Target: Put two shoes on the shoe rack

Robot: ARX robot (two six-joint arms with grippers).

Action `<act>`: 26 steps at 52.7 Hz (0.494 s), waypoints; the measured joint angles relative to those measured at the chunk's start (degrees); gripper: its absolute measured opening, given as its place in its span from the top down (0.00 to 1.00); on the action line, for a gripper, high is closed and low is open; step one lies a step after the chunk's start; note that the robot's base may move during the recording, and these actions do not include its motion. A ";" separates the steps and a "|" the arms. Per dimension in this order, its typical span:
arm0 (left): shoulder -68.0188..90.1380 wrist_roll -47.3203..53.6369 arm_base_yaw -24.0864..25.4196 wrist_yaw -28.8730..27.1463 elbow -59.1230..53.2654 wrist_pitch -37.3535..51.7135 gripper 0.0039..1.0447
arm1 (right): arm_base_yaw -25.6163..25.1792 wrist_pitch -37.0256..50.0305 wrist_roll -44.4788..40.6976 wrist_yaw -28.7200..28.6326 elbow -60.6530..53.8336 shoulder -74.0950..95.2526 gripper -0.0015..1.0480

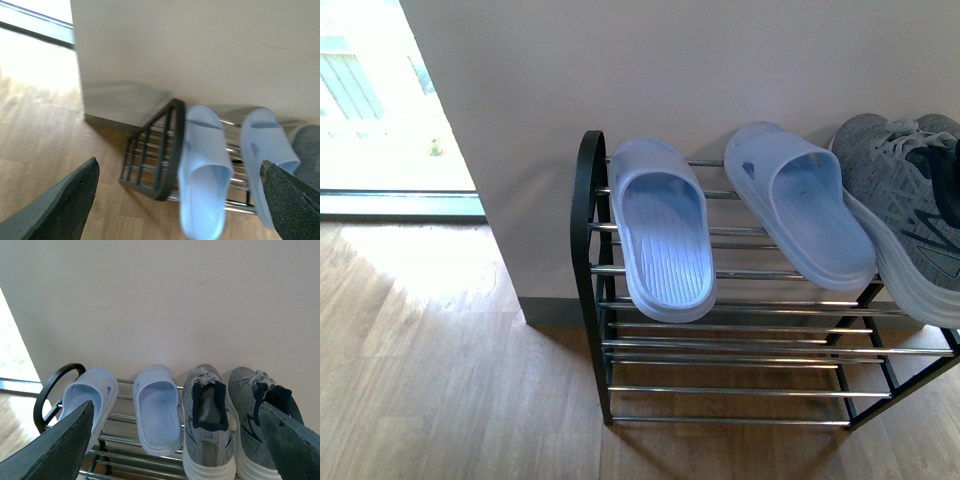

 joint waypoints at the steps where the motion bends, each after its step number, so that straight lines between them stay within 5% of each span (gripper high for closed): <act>1: -1.38 0.59 0.61 -0.28 -0.94 -0.31 0.09 | 0.00 0.00 0.00 -0.02 0.00 0.00 0.09; 14: -4.66 4.09 1.20 -1.36 -2.75 0.70 0.10 | 0.00 0.00 0.02 0.00 0.00 -0.02 0.09; 19: -7.54 14.82 1.51 -9.66 -14.38 26.82 0.25 | 0.00 0.00 0.00 -0.02 0.00 -0.02 0.09; 26: -11.85 23.74 3.91 -9.49 -27.04 48.09 0.42 | 0.00 0.00 0.00 0.00 0.00 -0.02 0.09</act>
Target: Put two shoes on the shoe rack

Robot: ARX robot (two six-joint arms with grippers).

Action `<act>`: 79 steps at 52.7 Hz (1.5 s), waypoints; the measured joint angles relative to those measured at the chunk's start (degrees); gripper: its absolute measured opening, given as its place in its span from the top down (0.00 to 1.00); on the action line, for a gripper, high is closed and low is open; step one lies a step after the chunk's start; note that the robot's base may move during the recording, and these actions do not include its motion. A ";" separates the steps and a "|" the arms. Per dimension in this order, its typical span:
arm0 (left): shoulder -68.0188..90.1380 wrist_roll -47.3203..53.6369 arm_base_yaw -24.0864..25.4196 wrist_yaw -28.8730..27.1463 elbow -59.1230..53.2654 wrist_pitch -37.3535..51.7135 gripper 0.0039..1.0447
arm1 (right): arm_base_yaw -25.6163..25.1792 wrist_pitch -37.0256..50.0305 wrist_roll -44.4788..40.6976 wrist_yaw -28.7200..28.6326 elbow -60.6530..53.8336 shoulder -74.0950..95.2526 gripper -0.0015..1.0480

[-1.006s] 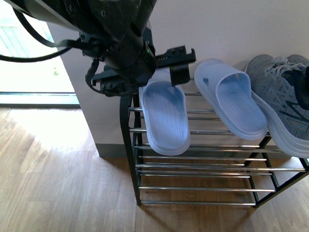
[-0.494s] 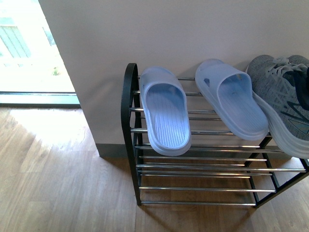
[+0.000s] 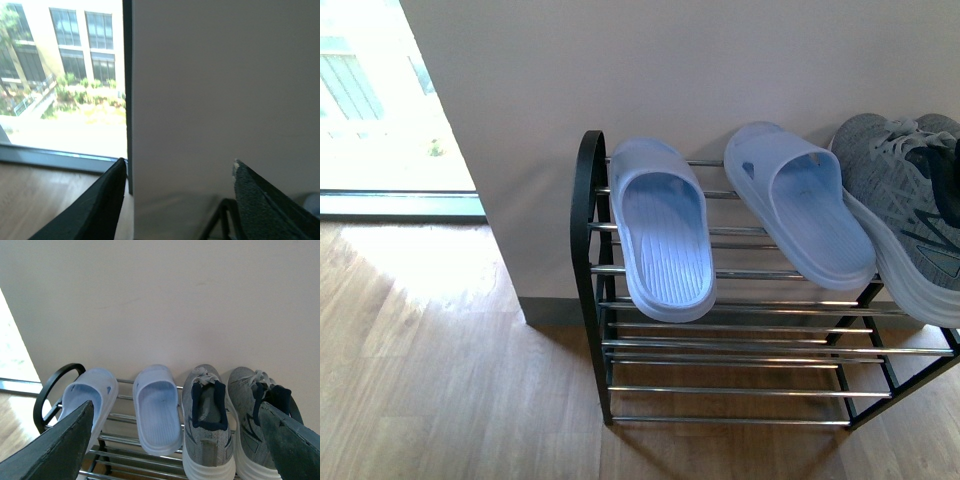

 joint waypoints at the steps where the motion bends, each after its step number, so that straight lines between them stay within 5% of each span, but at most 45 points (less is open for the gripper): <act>1: -0.92 1.31 0.46 0.33 -1.88 2.67 0.45 | 0.00 0.00 0.00 0.00 0.00 0.00 0.09; 20: -12.85 5.77 6.05 5.97 -19.80 11.08 1.00 | 0.00 0.00 0.00 0.00 0.00 0.00 0.09; 45: -30.71 6.25 14.73 14.16 -32.50 6.23 0.99 | 0.00 0.00 0.00 0.00 0.00 0.00 0.09; 79: -54.58 6.25 14.82 14.58 -37.70 -11.15 0.99 | 0.00 0.00 0.00 0.00 0.00 0.00 0.09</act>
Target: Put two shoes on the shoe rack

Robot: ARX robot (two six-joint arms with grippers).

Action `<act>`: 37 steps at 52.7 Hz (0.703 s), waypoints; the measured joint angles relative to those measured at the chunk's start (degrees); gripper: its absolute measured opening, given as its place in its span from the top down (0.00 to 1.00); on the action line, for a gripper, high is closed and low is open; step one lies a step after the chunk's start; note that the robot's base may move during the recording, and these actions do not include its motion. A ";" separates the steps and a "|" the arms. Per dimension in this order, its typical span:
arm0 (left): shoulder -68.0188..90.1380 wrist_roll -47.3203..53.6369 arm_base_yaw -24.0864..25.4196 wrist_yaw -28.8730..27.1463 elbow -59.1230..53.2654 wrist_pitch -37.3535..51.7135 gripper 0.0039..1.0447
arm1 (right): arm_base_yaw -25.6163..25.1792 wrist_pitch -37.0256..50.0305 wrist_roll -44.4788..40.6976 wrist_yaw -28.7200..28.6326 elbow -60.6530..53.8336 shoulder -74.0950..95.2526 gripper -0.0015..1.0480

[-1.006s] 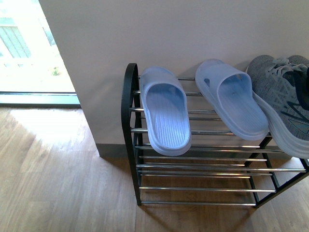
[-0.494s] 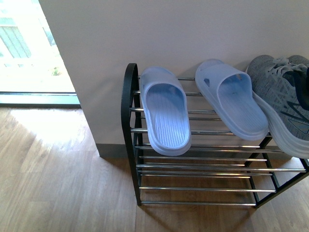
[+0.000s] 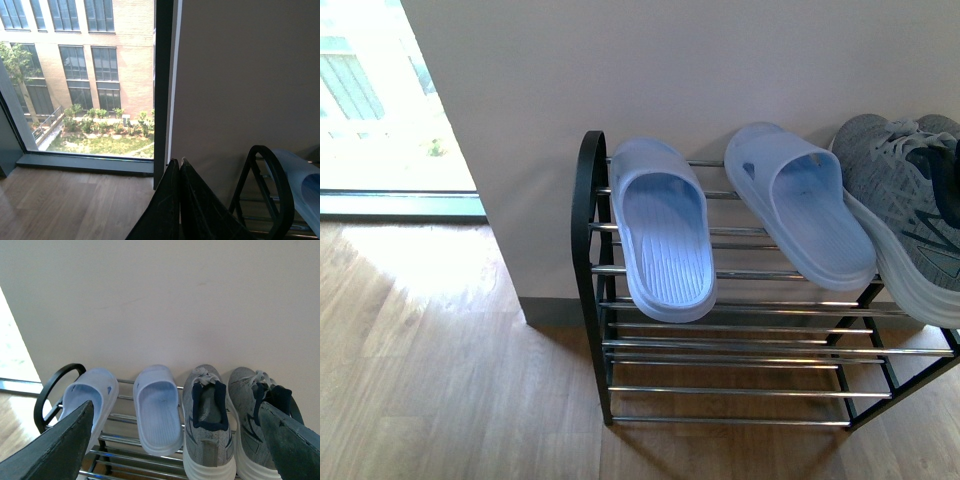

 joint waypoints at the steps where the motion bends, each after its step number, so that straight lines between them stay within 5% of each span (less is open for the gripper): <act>1: -0.50 0.00 0.00 0.00 0.00 -0.48 0.99 | 0.00 0.00 0.00 0.00 0.00 0.00 0.09; 29: -10.73 0.00 0.00 0.00 0.00 -10.80 0.99 | 0.00 0.00 0.00 0.00 0.00 0.00 0.09; 37: -19.41 0.00 0.00 0.02 0.00 -20.65 0.99 | 0.00 0.00 0.00 0.00 0.00 0.00 0.09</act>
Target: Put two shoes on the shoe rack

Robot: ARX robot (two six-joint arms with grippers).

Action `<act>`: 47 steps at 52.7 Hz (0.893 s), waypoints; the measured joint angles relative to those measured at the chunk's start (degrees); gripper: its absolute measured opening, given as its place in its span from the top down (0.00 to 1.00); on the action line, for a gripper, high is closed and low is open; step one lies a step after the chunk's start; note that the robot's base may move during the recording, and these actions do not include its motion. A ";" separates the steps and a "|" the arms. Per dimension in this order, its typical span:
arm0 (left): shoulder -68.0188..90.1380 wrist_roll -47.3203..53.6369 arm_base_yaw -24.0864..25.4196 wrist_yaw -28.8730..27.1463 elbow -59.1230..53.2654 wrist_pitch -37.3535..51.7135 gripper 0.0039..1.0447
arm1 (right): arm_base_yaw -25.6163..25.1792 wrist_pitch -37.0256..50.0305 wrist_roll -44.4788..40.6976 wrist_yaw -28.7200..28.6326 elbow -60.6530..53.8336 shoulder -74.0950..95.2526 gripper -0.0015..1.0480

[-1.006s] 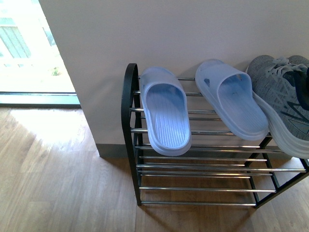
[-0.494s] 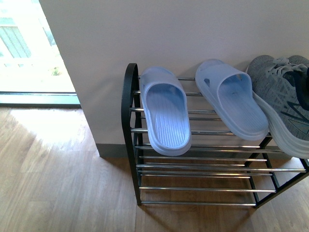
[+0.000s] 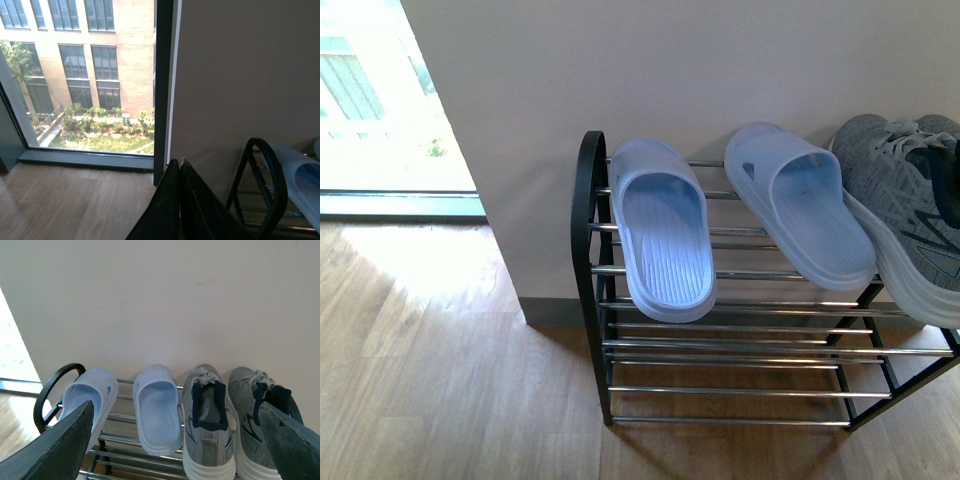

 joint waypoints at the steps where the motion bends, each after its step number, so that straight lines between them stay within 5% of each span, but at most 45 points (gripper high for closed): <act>1: -0.37 0.00 0.00 0.00 0.00 -0.07 0.99 | 0.00 0.00 0.00 0.00 0.00 0.00 0.09; 15: -0.63 0.00 0.07 -0.02 0.00 -0.44 0.98 | 0.00 0.00 0.00 0.00 0.00 -0.04 0.09; 38: -0.63 0.02 0.07 -0.02 0.00 -0.44 0.08 | 0.00 0.00 0.00 0.00 0.00 -0.02 0.09; 47: -0.63 0.13 0.07 -0.02 0.00 -0.44 0.09 | 0.00 -0.02 0.02 0.02 0.00 0.00 0.09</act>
